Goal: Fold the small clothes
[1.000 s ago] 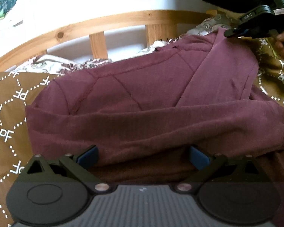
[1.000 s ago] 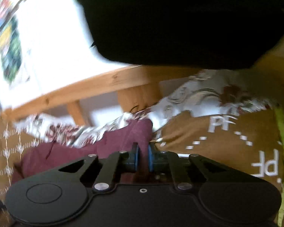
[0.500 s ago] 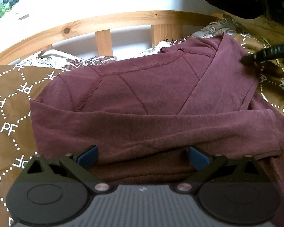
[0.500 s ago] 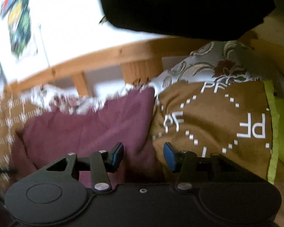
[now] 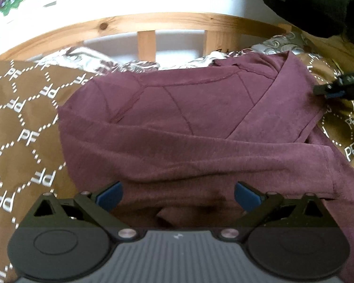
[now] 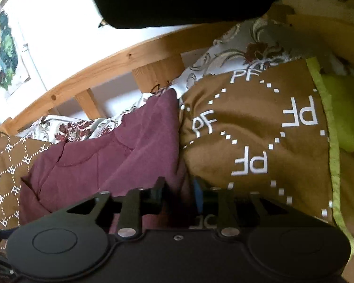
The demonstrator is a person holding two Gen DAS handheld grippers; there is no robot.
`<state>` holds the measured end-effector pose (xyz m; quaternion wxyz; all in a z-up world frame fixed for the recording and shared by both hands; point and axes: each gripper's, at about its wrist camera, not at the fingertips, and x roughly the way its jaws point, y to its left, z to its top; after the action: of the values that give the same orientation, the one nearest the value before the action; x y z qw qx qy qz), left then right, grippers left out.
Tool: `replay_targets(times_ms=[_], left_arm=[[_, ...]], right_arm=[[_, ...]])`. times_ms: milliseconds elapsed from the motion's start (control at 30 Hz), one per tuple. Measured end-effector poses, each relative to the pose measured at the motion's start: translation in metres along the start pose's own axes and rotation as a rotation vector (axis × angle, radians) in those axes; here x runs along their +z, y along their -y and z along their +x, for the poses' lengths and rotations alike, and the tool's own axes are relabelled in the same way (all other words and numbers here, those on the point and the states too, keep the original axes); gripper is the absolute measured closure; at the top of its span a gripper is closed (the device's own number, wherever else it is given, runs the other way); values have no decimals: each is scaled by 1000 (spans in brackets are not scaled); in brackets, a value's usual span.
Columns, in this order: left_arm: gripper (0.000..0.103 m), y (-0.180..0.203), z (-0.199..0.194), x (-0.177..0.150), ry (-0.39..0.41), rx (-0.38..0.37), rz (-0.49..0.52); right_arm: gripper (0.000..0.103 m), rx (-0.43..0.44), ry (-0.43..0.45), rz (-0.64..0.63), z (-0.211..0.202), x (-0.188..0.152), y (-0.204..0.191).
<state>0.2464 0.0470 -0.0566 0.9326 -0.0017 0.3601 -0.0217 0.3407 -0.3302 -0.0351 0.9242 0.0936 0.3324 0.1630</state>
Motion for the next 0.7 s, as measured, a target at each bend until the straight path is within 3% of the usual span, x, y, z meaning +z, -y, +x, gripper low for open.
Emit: replay_targets(times_ms=[167, 367, 467, 700], left_arm=[[1, -4, -20, -3, -28, 6, -51], [1, 2, -59, -14, -32, 22, -51], [1, 8, -78, -26, -31, 24, -24], [1, 24, -118, -65, -34, 4, 57]], right_arm=[[36, -7, 24, -151, -37, -23, -32], [12, 15, 53, -317, -95, -74, -76], [5, 14, 60, -379, -119, -100, -91], [1, -19, 15, -521, -163, -170, -110]])
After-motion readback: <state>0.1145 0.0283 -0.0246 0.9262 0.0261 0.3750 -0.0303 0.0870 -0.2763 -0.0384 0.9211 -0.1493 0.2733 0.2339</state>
